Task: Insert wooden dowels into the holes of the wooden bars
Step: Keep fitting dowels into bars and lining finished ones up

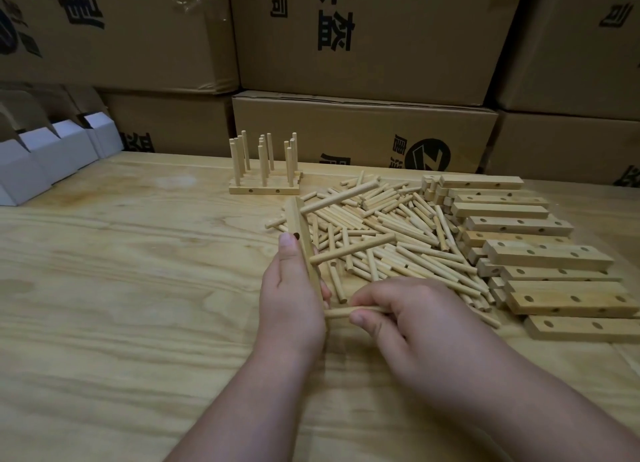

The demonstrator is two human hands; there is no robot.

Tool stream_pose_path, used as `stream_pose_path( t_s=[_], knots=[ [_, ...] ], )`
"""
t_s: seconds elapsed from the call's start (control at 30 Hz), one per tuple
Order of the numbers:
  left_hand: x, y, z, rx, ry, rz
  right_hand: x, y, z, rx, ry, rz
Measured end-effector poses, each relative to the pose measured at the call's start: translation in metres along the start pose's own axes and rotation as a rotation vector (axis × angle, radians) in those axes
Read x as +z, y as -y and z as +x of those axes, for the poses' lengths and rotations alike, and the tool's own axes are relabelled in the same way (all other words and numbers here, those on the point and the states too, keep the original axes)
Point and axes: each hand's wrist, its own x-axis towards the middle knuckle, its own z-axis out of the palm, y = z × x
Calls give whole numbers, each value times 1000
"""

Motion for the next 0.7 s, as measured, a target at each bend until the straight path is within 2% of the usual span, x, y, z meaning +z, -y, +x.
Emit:
stream_pose_path(
  t_s=[0.1, 0.37, 0.53, 0.63, 0.7],
  knots=[
    [0, 0, 0, 11, -23, 1, 1, 2, 0, -17, -12, -46],
    [0, -2, 1, -20, 58, -18, 3, -9, 1, 7, 22, 59],
    [2, 0, 0, 30, 53, -34, -3, -15, 3, 118, -23, 173],
    [2, -3, 2, -21, 91, -149, -12, -17, 5, 270, -149, 401],
    [1, -5, 4, -33, 101, -222, -10, -13, 4, 331, -164, 538]
  ],
)
